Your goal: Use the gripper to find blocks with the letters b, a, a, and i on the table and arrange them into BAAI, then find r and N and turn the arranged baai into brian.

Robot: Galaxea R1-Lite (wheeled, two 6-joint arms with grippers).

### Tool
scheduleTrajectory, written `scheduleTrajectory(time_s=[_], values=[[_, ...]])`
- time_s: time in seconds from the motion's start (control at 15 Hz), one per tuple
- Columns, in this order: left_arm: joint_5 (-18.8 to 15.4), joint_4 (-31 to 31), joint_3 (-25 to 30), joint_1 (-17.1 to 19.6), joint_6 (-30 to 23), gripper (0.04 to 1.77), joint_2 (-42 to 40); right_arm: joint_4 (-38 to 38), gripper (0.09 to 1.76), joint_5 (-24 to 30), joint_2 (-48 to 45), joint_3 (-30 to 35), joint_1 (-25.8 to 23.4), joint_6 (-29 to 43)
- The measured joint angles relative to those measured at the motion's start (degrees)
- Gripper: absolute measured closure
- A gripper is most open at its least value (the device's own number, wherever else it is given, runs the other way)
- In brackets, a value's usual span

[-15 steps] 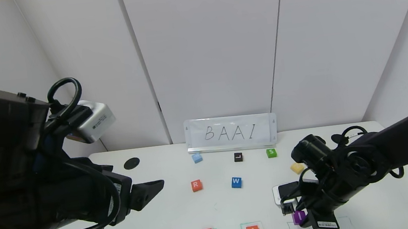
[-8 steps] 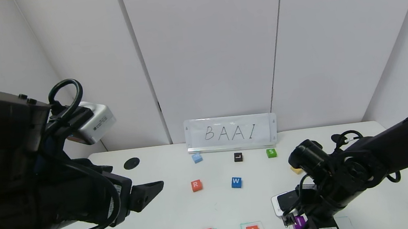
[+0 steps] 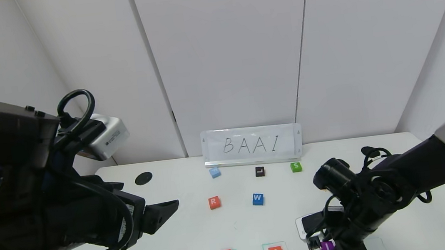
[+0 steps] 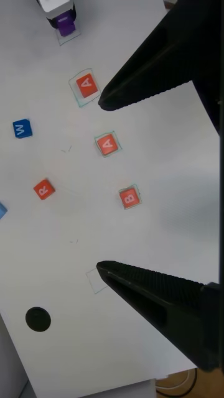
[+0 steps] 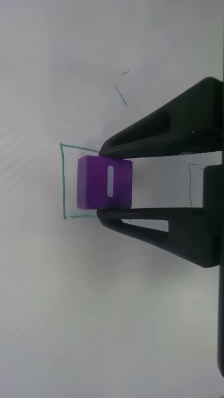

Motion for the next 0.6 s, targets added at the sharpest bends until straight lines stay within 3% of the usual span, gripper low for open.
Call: scheduleTrajectory(time_s=[0.6], values=[[0.1, -0.1, 0.3, -0.1, 0.3, 0.09, 0.4, -0.2, 1.32, 0.2, 0.4, 0.4, -0.7, -0.2]])
